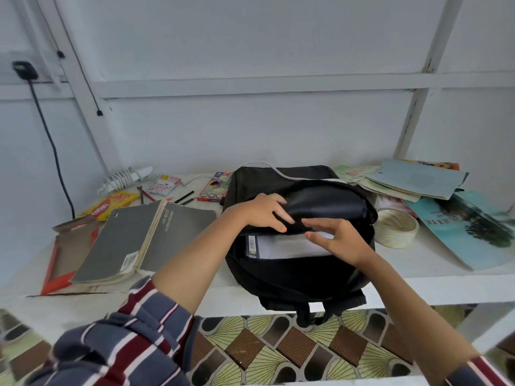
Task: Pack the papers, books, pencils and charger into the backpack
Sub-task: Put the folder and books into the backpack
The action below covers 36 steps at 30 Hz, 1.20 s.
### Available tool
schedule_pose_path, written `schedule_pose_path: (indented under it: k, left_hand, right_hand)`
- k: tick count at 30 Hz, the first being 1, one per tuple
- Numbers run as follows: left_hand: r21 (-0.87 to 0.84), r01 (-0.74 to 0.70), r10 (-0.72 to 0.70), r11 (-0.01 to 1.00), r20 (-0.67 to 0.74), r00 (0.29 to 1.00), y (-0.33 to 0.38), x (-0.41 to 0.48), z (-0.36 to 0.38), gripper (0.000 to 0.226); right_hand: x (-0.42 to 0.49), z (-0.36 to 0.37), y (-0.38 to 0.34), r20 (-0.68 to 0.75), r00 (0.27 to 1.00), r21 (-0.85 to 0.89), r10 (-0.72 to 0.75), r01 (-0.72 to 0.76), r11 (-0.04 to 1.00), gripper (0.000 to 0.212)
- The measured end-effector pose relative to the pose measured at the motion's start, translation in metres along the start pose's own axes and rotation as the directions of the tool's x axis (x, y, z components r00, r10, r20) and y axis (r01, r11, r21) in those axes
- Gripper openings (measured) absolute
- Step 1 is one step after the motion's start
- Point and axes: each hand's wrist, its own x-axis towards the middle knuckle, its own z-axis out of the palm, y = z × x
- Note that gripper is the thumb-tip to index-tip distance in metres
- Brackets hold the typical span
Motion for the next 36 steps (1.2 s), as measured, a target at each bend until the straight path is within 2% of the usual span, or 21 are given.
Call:
schedule_pose_path:
  k: [2, 5, 9, 12, 16, 19, 21, 28, 36]
  left_hand:
    - [-0.026, -0.01, 0.008, 1.0, -0.045, 0.999, 0.0, -0.006, 0.008, 0.034]
    - [-0.144, -0.084, 0.044, 0.986, -0.264, 0.963, 0.0, -0.023, 0.011, 0.031]
    - [-0.265, -0.105, -0.059, 0.959, -0.545, 0.836, -0.012, -0.065, 0.007, 0.027]
    - [-0.322, -0.053, -0.177, 0.945, -0.645, 0.743, -0.028, -0.107, 0.004, 0.028]
    - [-0.416, 0.071, -0.357, 0.907, -0.666, 0.655, -0.061, -0.16, 0.01, 0.033]
    - [-0.465, 0.166, -0.467, 0.87, -0.666, 0.582, -0.086, -0.192, 0.018, 0.034]
    - [-0.474, 0.21, -0.503, 0.855, -0.659, 0.559, -0.101, -0.208, 0.022, 0.035]
    - [-0.492, 0.315, -0.58, 0.812, -0.616, 0.533, -0.142, -0.228, 0.03, 0.046]
    - [-0.411, 0.395, -0.57, 0.822, -0.56, 0.602, -0.166, -0.206, 0.052, 0.062]
  right_hand:
    - [-0.006, 0.004, -0.009, 0.006, 1.0, 0.065, -0.019, 0.019, 0.998, 0.033]
    - [-0.009, 0.011, -0.028, 0.016, 0.999, 0.167, -0.039, 0.036, 0.985, 0.03]
    - [-0.001, 0.03, -0.059, 0.059, 0.99, 0.245, -0.126, 0.108, 0.963, 0.027]
    - [0.011, 0.053, -0.085, 0.11, 0.974, 0.276, -0.197, 0.16, 0.948, 0.028]
    - [0.032, 0.093, -0.117, 0.199, 0.941, 0.319, -0.274, 0.202, 0.926, 0.027]
    - [0.057, 0.129, -0.133, 0.244, 0.921, 0.266, -0.305, 0.239, 0.934, 0.026]
    - [0.075, 0.151, -0.141, 0.289, 0.905, 0.223, -0.313, 0.255, 0.941, 0.033]
    - [0.132, 0.197, -0.149, 0.368, 0.872, 0.123, -0.323, 0.298, 0.946, 0.042]
    - [0.192, 0.222, -0.131, 0.4, 0.859, 0.013, -0.319, 0.342, 0.939, 0.046]
